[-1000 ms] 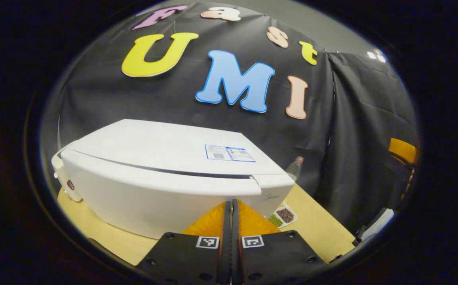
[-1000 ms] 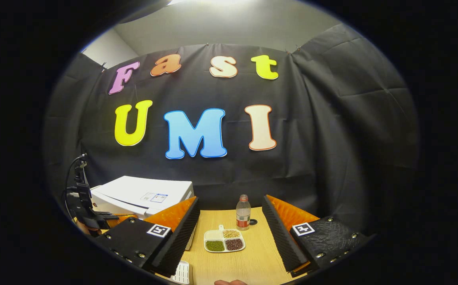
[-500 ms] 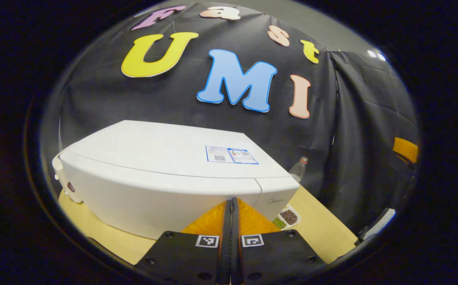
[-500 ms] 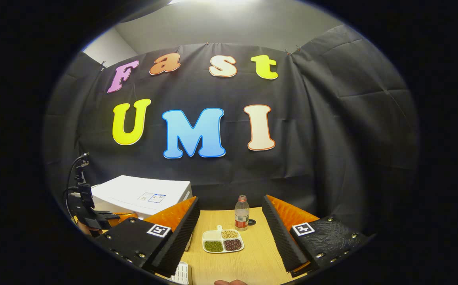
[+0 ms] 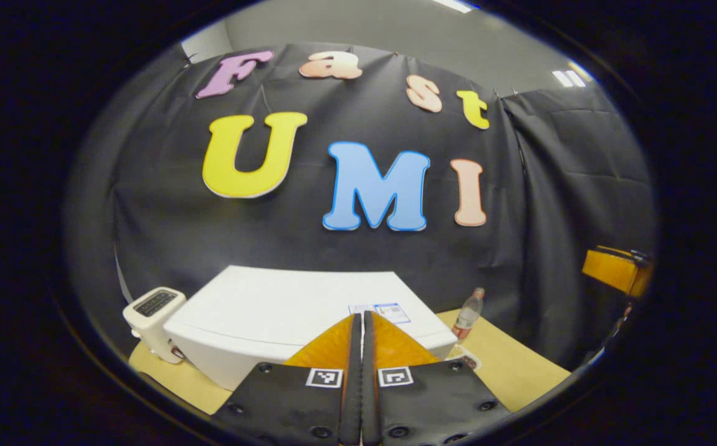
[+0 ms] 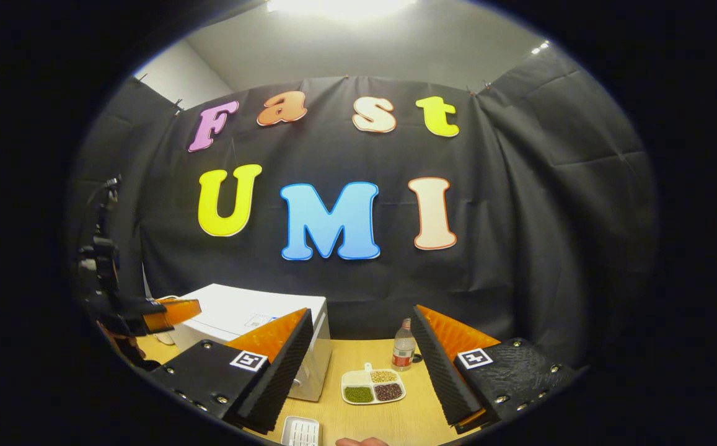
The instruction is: Open the microwave oven with the left hand, put the food in, and close the microwave oven.
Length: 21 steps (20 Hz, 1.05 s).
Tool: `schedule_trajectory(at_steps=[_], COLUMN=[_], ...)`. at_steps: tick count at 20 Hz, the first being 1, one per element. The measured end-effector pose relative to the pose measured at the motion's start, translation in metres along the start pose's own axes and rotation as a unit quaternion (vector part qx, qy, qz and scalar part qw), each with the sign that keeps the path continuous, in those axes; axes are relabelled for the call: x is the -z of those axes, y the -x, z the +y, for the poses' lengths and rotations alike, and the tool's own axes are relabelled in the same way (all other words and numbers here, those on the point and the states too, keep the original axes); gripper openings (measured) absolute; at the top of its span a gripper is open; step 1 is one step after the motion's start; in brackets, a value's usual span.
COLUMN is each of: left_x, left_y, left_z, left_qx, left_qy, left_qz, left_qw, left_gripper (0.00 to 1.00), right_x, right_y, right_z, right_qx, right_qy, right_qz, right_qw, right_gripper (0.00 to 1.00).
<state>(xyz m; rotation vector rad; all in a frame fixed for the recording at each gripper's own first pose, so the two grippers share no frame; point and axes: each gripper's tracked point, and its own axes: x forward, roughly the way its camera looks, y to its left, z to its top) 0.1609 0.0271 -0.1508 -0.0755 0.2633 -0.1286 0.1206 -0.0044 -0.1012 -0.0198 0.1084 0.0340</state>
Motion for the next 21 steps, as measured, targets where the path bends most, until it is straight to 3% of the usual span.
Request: schedule_trajectory(at_steps=[1, 5, 8, 12, 21], left_x=[-0.021, -0.074, -0.092, -0.105, -0.123], left_y=[0.012, 0.067, 0.092, 0.121, 0.151], left_z=[0.002, 0.018, 0.034, 0.059, 0.08], left_qx=[-0.002, -0.011, -0.025, -0.039, -0.018], left_qy=[-0.009, -0.018, 0.006, -0.006, 0.002], left_qz=[-0.023, -0.068, -0.079, -0.097, -0.116], left_qw=[1.0, 0.997, 0.997, 0.994, 0.993], left_gripper=[0.08, 0.94, 0.95, 0.96, 0.96], right_x=[-0.006, -0.035, -0.041, -0.052, -0.063], right_y=[0.001, 0.009, 0.017, 0.03, 0.046], right_z=[0.006, 0.034, 0.048, 0.066, 0.089], right_qx=[-0.004, -0.018, -0.022, -0.02, 0.008], right_qy=[0.0, -0.006, 0.003, -0.008, -0.025], right_qz=[-0.004, -0.027, -0.034, -0.043, -0.054], right_qw=[1.0, 0.999, 0.999, 0.999, 0.998], right_gripper=[0.95, 0.95, 0.95, 0.95, 0.95])
